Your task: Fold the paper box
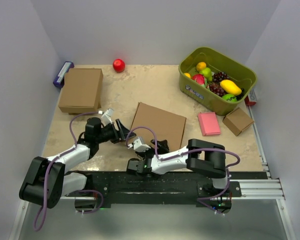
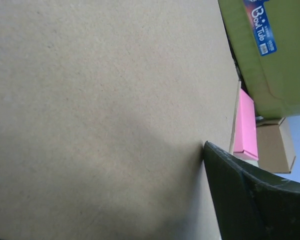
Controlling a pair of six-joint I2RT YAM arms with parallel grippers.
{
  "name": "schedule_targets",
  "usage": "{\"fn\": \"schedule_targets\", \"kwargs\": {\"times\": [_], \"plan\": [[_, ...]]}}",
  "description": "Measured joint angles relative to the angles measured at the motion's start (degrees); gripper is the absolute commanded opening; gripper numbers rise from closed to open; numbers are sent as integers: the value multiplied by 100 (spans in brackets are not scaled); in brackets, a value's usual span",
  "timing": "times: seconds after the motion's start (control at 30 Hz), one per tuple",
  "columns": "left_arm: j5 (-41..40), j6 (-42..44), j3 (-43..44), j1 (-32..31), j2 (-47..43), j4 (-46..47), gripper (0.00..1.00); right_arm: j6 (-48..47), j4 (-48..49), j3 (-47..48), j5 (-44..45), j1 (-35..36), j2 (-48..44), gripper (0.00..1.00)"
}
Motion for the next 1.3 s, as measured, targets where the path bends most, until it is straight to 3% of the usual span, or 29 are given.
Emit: {"fn": "schedule_targets", "kwargs": {"times": [0.1, 0.2, 0.23, 0.3, 0.47, 0.7, 1.07, 1.3], "plan": [[-15, 55, -2, 13, -26, -15, 34, -374, 212, 0, 33, -48, 72, 65], [-9, 96, 0, 17, -28, -15, 51, -638, 258, 2, 109, -35, 125, 55], [-7, 114, 0, 17, -31, -11, 67, -715, 256, 2, 127, -26, 127, 53], [-4, 146, -2, 35, -46, -9, 82, -868, 258, 2, 136, -22, 107, 46], [-15, 232, 0, 109, -299, -122, 99, -1298, 433, -57, -83, -31, -203, 38], [-535, 732, 492, 385, -1213, -1137, 100, -1751, 846, -72, -852, -146, -704, 34], [-2026, 1862, 1075, 527, -2776, -2610, 100, -2262, 581, -68, -2105, -358, -1056, 28], [-2111, 2361, 1075, 527, -3563, -3344, 96, -2476, 459, -74, -2774, -605, -1397, 27]]}}
